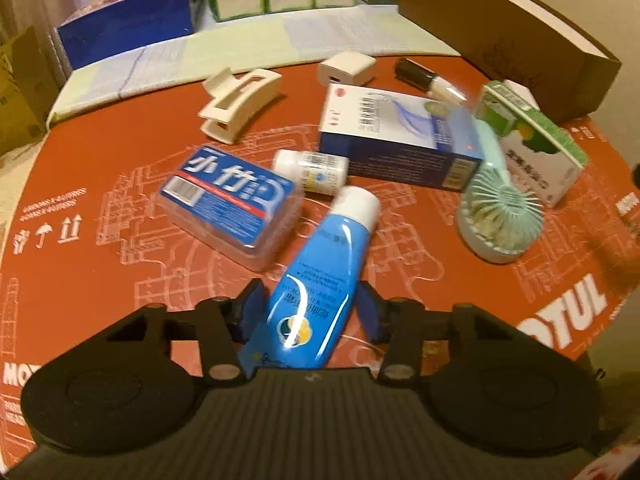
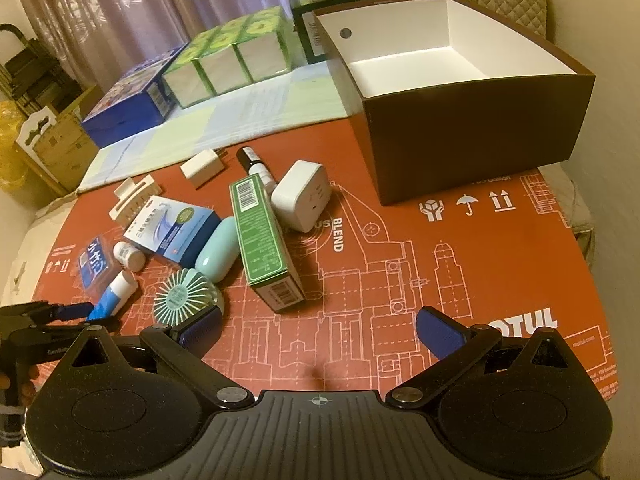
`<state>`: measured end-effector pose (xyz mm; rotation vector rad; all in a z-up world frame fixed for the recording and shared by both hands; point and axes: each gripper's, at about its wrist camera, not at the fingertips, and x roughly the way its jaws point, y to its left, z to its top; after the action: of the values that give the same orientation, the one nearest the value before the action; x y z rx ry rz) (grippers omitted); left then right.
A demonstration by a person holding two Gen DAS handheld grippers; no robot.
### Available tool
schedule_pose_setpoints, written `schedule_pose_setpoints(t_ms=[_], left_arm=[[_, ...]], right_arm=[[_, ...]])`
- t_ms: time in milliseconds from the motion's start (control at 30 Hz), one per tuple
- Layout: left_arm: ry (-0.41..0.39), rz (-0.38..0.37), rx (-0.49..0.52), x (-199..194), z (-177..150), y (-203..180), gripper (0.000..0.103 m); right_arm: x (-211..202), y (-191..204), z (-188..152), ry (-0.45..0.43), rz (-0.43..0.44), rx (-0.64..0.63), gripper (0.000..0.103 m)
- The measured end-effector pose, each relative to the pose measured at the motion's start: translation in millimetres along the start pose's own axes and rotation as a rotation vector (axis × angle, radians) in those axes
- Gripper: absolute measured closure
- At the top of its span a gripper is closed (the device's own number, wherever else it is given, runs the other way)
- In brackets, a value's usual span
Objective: Organize rigid objects
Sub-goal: 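Lower the left gripper onto the blue toothpaste tube and close it, then grasp the green medicine box with the right gripper while the left gripper holds the tube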
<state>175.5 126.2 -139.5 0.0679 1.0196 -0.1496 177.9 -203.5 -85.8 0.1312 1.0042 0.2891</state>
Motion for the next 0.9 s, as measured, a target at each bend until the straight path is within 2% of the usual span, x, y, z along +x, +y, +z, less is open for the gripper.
schedule_pose_setpoints(t_ms=[133,667,733,900], left_arm=[[0.019,-0.024,0.008,-3,-3,-15,0.066],[0.031,0.009,0.004,15,22,-27,0.066],[0.032,0.006,0.008,17,25,-28,0.066],[0.04,0.009,-0.006,19,30,-28,0.069]], right_arm=[[0,-1,2,-0.002,-0.008,0.001,0.002],[17,26,11,-0.01,0.018,-0.12,0.002],[22,30,14,-0.01,0.022,-0.138,0.004],[35,40,25,-0.008,0.032,-0.187,0.016]])
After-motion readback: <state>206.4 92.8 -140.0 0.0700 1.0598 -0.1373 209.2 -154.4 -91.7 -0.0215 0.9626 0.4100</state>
